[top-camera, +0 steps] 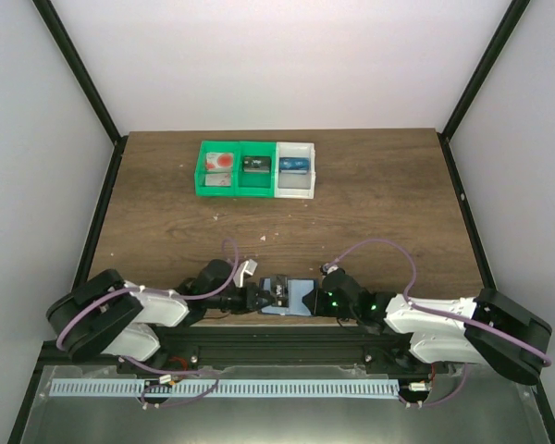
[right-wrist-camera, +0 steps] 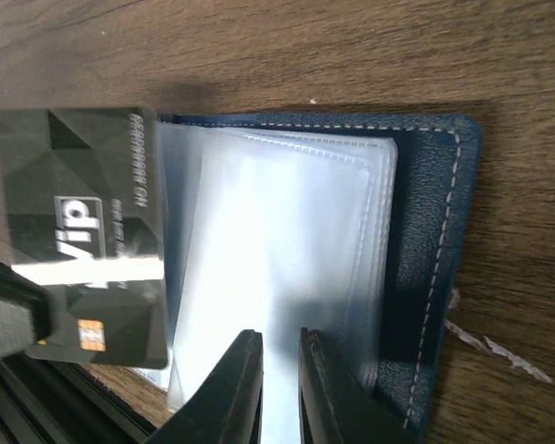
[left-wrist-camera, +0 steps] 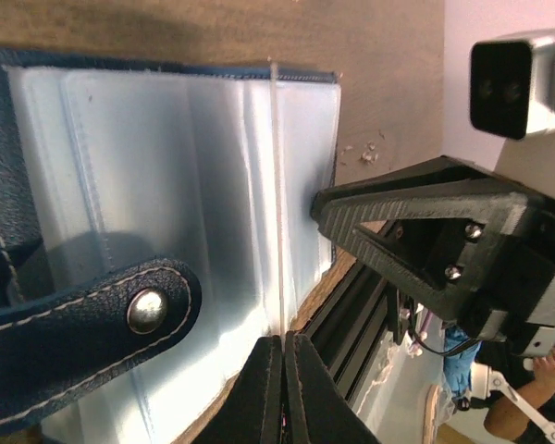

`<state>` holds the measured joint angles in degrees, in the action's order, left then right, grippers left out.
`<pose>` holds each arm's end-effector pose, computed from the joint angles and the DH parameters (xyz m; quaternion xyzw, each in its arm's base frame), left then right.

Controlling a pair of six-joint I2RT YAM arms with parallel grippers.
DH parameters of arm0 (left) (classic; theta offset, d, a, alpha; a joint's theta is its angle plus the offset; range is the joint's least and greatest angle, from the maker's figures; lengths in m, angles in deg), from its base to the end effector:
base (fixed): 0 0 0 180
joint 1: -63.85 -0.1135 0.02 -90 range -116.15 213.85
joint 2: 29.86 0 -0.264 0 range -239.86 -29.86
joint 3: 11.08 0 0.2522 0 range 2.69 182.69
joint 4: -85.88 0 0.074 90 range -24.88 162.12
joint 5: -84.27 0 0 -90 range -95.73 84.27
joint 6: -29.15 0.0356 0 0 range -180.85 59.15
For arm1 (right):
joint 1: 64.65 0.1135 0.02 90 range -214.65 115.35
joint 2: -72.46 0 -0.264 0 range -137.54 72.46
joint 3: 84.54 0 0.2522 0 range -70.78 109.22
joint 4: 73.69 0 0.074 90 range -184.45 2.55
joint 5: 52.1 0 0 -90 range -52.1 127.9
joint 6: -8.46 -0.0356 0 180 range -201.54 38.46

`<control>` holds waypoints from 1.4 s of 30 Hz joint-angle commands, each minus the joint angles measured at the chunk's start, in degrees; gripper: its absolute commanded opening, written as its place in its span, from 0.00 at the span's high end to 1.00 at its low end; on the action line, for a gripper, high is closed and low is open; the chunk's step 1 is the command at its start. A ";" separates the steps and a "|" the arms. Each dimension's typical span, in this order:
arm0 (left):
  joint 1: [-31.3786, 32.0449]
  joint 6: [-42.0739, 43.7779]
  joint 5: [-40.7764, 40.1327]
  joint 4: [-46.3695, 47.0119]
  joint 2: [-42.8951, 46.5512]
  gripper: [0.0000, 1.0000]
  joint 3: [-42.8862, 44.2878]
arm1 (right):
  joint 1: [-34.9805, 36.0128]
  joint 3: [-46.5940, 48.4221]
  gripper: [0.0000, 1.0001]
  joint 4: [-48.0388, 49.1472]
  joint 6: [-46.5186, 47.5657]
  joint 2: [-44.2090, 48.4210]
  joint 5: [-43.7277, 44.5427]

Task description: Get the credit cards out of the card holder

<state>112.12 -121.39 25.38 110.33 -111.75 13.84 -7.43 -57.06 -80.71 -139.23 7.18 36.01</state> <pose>0.1249 -0.1677 0.1073 0.0379 0.8536 -0.5135 0.0784 0.1000 0.1575 0.1215 -0.0025 0.9232 0.3320 0.1938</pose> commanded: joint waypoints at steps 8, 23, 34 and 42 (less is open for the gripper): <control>-2.16 4.92 -2.27 -14.76 13.78 1.00 -1.05 | 0.44 1.43 0.86 -6.68 5.40 3.28 -2.83; -2.73 8.37 11.74 -18.66 31.13 1.00 -4.88 | 0.44 10.03 0.79 -22.93 21.53 19.91 -16.59; -2.74 2.81 21.05 -14.08 40.38 1.00 -7.65 | 0.39 17.88 0.53 -26.38 22.01 21.12 -22.46; -2.75 -2.46 24.03 -3.61 39.87 1.00 -9.75 | 0.31 23.13 0.42 -21.85 23.23 13.72 -26.55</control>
<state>109.56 -122.50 47.17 101.55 -71.90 3.83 -7.39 -38.11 -104.93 -117.29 23.09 12.71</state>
